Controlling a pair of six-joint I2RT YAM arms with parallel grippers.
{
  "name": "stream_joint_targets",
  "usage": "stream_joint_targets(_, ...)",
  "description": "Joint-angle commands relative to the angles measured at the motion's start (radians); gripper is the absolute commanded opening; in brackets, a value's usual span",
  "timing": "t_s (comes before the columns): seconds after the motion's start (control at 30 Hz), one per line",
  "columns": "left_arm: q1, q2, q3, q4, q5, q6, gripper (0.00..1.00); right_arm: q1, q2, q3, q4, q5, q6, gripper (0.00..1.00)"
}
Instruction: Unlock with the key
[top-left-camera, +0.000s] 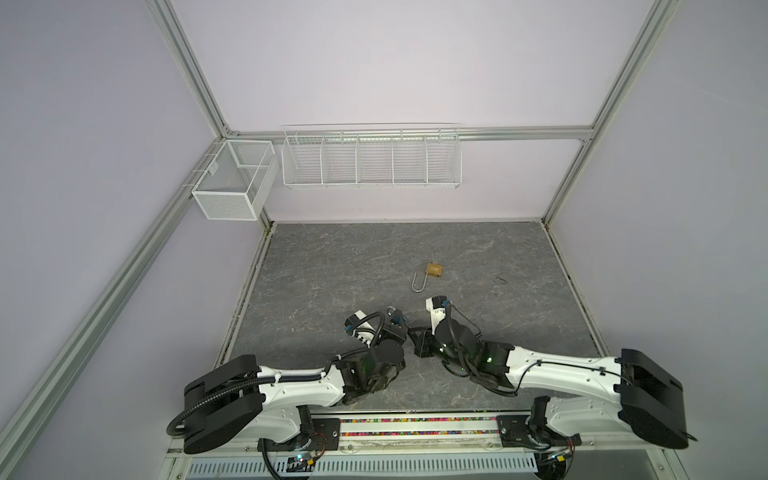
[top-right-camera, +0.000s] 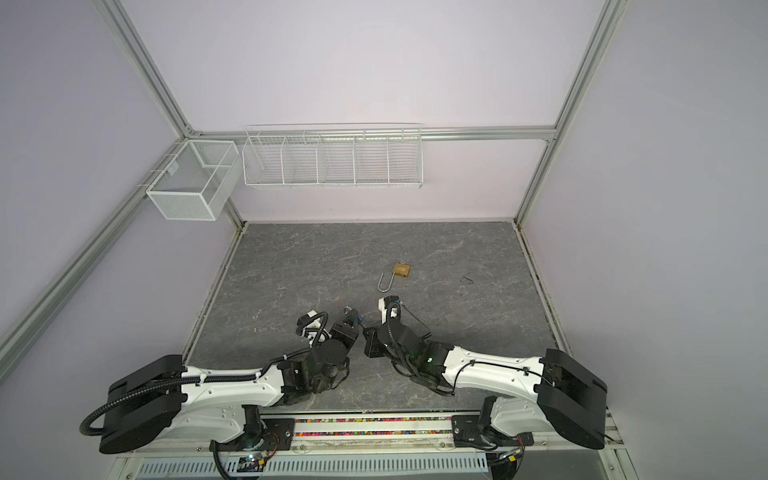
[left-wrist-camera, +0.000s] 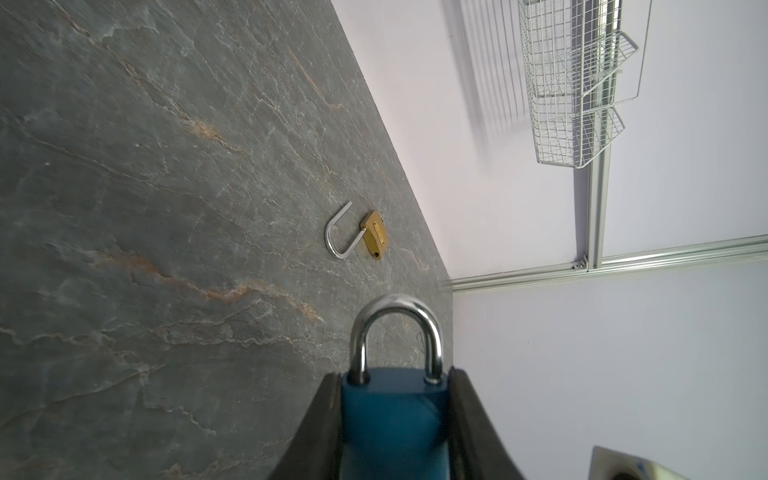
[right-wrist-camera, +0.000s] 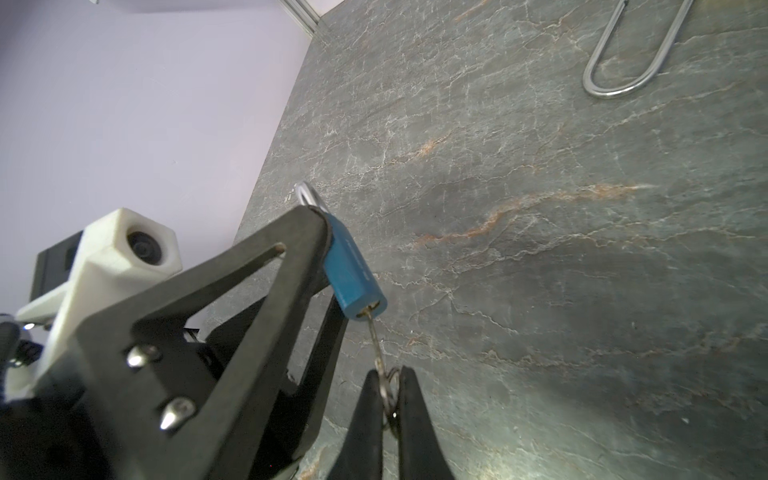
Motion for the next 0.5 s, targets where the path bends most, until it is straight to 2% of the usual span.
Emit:
stream_joint_targets(0.0,-0.047,-0.001,0.034,0.046,0.123,-0.048,0.0,-0.013,0.019,0.041,0.085,-0.04,-0.04,0.06)
stream_joint_targets(0.13,-0.047,0.008,0.024,0.059,0.123,-0.058,0.0,-0.029,0.008,0.021,0.109,-0.042,-0.036,0.06)
stream_joint_targets(0.2,-0.048,0.005,0.032,0.036,0.119,-0.057,0.0,-0.04,0.011,0.021,0.142,-0.097,-0.045,0.06)
stream_joint_targets(0.27,-0.045,0.009,0.038,0.028,0.109,-0.053,0.0,-0.02,0.053,0.097,0.078,-0.156,-0.09,0.06)
stream_joint_targets(0.4,-0.047,0.03,0.042,0.039,0.109,-0.062,0.0,-0.012,0.044,0.089,0.08,-0.143,-0.113,0.06)
stream_joint_targets(0.47,-0.045,0.033,0.04,0.047,0.112,-0.064,0.0,-0.005,0.045,0.114,0.027,-0.132,-0.141,0.06)
